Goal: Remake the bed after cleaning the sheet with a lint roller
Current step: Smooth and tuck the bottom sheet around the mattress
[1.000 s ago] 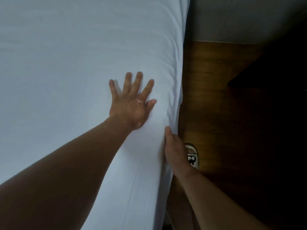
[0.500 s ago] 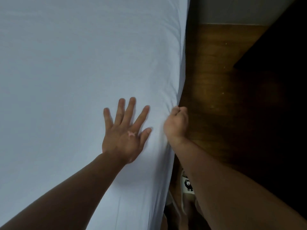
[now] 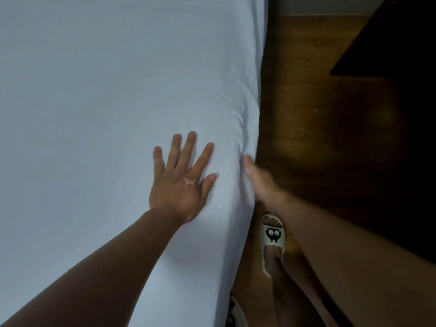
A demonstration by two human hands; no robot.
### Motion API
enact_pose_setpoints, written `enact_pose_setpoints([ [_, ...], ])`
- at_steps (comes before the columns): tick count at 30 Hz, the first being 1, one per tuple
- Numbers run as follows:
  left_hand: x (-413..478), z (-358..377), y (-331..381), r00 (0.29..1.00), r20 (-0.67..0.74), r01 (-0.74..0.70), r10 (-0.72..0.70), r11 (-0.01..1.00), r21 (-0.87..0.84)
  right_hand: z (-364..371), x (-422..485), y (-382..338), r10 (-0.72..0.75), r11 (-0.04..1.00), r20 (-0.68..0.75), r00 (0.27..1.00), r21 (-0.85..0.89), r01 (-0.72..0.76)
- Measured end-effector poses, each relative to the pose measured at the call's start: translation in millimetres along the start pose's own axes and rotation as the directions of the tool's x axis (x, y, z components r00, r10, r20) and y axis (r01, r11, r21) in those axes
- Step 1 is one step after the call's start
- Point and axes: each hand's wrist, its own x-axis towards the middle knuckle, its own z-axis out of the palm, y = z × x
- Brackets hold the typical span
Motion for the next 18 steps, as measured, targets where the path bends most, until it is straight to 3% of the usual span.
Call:
enact_pose_setpoints([
  [2,-21.0,2.4,7.6,1.000,0.023,0.000,0.000,1.000,-0.002,28.9,-29.4,57.1,0.093,0.992,0.061,0.994,0.083,-0.098],
  [3,-37.5,6.1,9.5,0.999,0.031,-0.014,0.014,1.000,-0.002,42.0,-38.3,81.3,0.084,0.989,0.019,0.996,0.120,-0.086],
  [5,-78.4,13.9,9.9,0.998,0.035,-0.057,0.057,0.998,-0.001,62.4,-48.2,115.7,0.022,0.987,-0.146,0.989,0.158,0.001],
  [8,-130.2,23.9,7.5,0.995,0.029,-0.094,0.093,0.996,0.002,72.7,-58.0,128.8,-0.104,0.987,-0.379,0.920,0.076,0.143],
  [12,-156.6,30.8,13.5,0.999,0.025,-0.038,0.039,0.999,-0.012,62.8,-63.1,128.1,-0.154,0.984,-0.560,0.814,-0.010,0.179],
  [15,-161.2,38.7,21.3,0.999,0.039,0.006,-0.007,1.000,0.021,66.2,-63.8,144.4,-0.267,0.964,-0.555,0.788,-0.138,0.229],
  [18,-159.6,44.0,25.2,0.999,0.030,0.037,-0.039,0.997,0.065,81.9,-54.8,150.4,-0.326,0.945,-0.475,0.818,-0.148,0.291],
])
